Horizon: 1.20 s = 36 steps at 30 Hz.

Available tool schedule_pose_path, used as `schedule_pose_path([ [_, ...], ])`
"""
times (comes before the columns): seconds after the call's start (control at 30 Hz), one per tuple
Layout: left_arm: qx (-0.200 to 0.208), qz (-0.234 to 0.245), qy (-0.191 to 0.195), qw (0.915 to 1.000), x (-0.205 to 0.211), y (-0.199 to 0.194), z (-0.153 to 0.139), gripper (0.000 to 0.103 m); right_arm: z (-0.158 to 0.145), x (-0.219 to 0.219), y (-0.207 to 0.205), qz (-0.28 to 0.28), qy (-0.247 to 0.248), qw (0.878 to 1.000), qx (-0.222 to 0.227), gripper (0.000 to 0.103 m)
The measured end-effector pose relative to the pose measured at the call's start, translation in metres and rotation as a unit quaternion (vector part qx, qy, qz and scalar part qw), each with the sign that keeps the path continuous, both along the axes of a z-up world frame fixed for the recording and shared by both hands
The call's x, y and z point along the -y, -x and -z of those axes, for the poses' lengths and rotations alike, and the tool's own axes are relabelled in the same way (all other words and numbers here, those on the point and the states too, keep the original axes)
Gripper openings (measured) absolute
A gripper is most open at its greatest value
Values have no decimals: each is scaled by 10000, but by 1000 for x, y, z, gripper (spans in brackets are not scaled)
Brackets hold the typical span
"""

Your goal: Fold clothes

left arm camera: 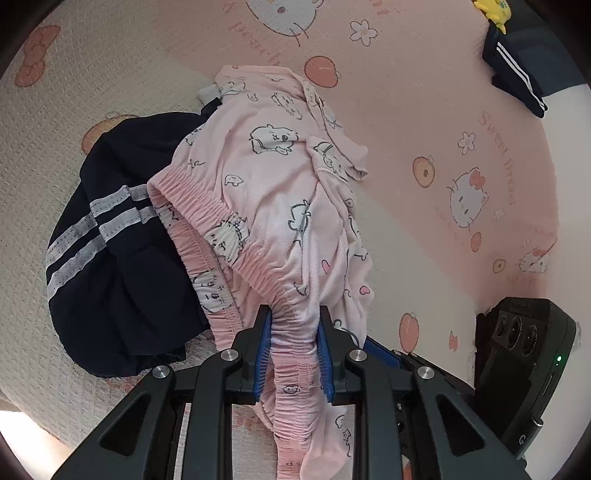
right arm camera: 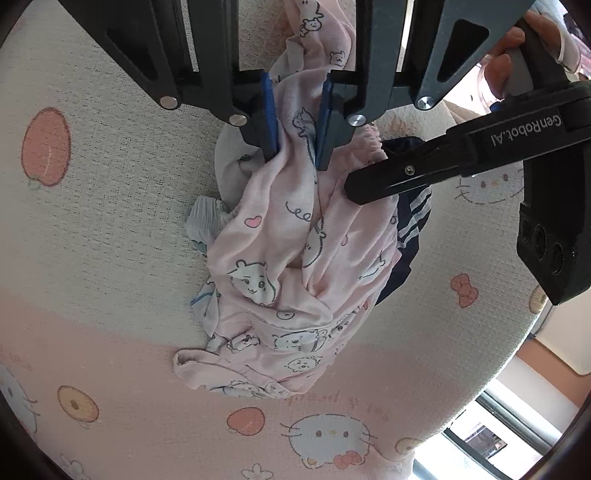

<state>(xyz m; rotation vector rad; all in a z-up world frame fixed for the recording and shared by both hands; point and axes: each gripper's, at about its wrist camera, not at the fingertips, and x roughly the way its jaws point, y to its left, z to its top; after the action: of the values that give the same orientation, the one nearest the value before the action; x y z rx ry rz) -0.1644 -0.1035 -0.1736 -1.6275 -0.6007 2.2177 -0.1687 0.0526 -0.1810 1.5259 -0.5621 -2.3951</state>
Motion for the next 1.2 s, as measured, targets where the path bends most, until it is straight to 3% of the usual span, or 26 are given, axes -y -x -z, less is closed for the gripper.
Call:
schedule_pose_path([
  [0.23, -112, 244, -248, 9993, -15, 1, -10, 18, -9, -17, -13, 171, 142, 9997, -58, 9],
  [0.5, -234, 531, -424, 9974, -40, 0, -23, 18, 9, -48, -13, 775, 172, 9960, 406, 6],
  [0.63, -225, 634, -416, 9969, -49, 0, -21, 18, 13, -69, -27, 1069, 1018, 9880, 463, 7],
  [0.73, -216, 657, -412, 9968, -53, -1, -19, 17, 1, -83, -33, 1314, 1291, 9826, 239, 10],
  [0.77, -199, 660, -438, 9967, -53, -1, -19, 17, -2, -85, -30, 1302, 1305, 9826, 216, 19],
  [0.8, -190, 656, -453, 9966, -52, -1, -18, 17, -6, -87, -28, 1307, 1327, 9822, 228, 40],
  [0.87, -190, 683, -488, 9963, -53, -3, -17, 17, -11, -88, -23, 1319, 1442, 9804, 266, 67],
  [0.97, -197, 736, -413, 9962, -55, -5, -15, 17, -15, -86, -15, 1206, 1684, 9780, 235, 68],
  [1.2, -144, 676, -476, 9965, -53, -7, -8, 18, -27, -62, 3, 687, 1456, 9866, 268, 67],
])
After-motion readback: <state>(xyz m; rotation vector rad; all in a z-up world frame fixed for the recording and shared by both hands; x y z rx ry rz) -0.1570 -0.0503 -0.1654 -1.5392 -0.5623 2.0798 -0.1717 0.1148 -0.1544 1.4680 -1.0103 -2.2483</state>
